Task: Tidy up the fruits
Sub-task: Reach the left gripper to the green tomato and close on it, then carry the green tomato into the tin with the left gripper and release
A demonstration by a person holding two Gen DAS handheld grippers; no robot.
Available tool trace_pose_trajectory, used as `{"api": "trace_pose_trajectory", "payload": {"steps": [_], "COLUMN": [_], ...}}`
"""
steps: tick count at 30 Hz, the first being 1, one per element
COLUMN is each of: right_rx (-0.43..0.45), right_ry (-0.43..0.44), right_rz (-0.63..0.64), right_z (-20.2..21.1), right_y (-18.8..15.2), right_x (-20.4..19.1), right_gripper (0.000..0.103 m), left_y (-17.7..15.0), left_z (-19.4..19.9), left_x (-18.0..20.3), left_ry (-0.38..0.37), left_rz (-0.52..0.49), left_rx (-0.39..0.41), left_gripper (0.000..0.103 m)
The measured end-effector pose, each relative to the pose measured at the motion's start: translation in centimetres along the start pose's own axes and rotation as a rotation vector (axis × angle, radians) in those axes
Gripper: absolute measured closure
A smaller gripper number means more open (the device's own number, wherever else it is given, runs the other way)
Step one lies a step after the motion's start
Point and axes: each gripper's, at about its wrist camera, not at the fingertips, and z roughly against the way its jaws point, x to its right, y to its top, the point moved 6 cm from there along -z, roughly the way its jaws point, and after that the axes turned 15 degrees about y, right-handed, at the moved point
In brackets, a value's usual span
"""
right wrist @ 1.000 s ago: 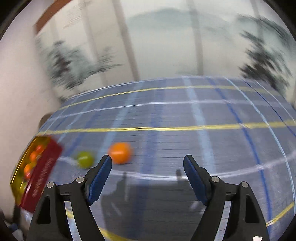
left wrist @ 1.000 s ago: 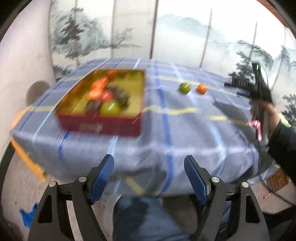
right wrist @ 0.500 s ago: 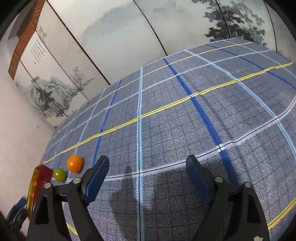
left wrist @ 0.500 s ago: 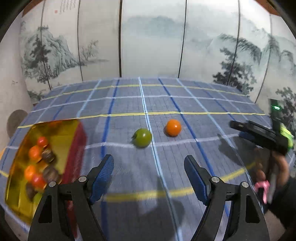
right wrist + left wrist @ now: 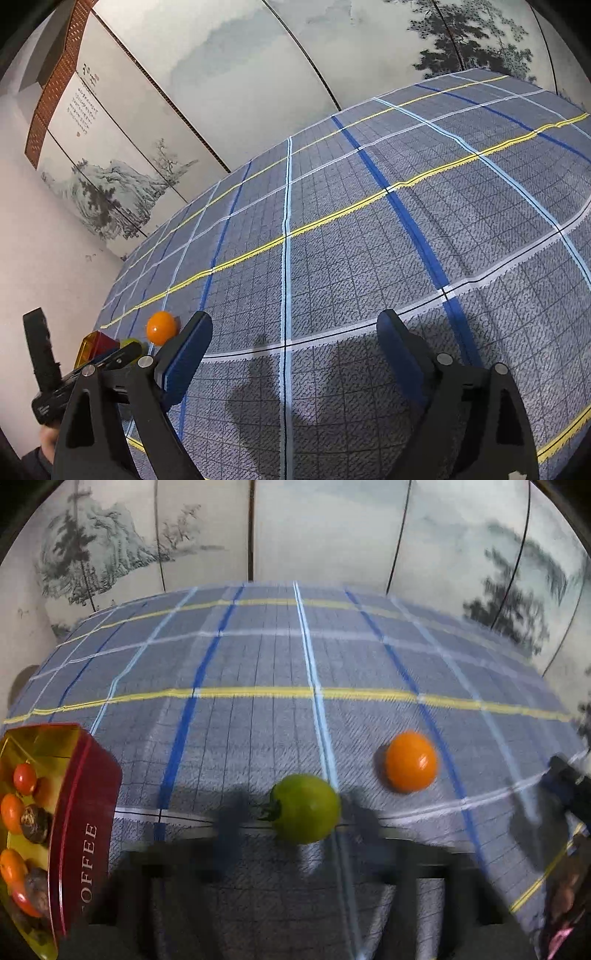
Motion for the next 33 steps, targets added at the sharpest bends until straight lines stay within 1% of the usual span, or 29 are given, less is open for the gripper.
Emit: {"api": "trace_pose_trajectory", "payload": {"steps": [3,5,6,14,22,27,33], "right_rx": [-0.002,-0.002,-0.003,-0.009,-0.018,-0.022,-0.023], "right_ry": [-0.002,-0.003,-0.004,-0.014,-0.024,-0.029,-0.031], "right_rz": [0.002,0.003,0.004,0.010,0.019,0.024,0.025], "right_z": [-0.1,-0.1,-0.1,-0.3,-0.7,-0.7,-0.8], "right_y": [-0.1,-0.1,0.0,0.0,0.1,0.1,0.1], "right_x": [0.0,0.0,-0.1,-0.2,-0.3,-0.3,-0.4], "right_gripper": [0.013,0.013,0.013,0.013,0.012,0.011,0.011], "left_y": [-0.2,-0.2,-0.1,0.3,0.3,0.3,-0.2], "left_z": [0.8,2.0,2.8,8.1,11.7,13.1,13.8], "left_x": [0.3,0.1,0.0,-2.7,-7.4,-10.8,-15.0], "left_ry": [-0.030,0.000,-0.006,0.006,0.032,0.062,0.102], "left_rz": [-0.024,-0.047,-0.052,-0.017,0.038,0.073,0.126], "left_rx": [0.015,0.062,0.081,0.155,0.195,0.211,0.214], "left_gripper": [0.067,0.067,0.067,0.067,0.067,0.067,0.067]}}
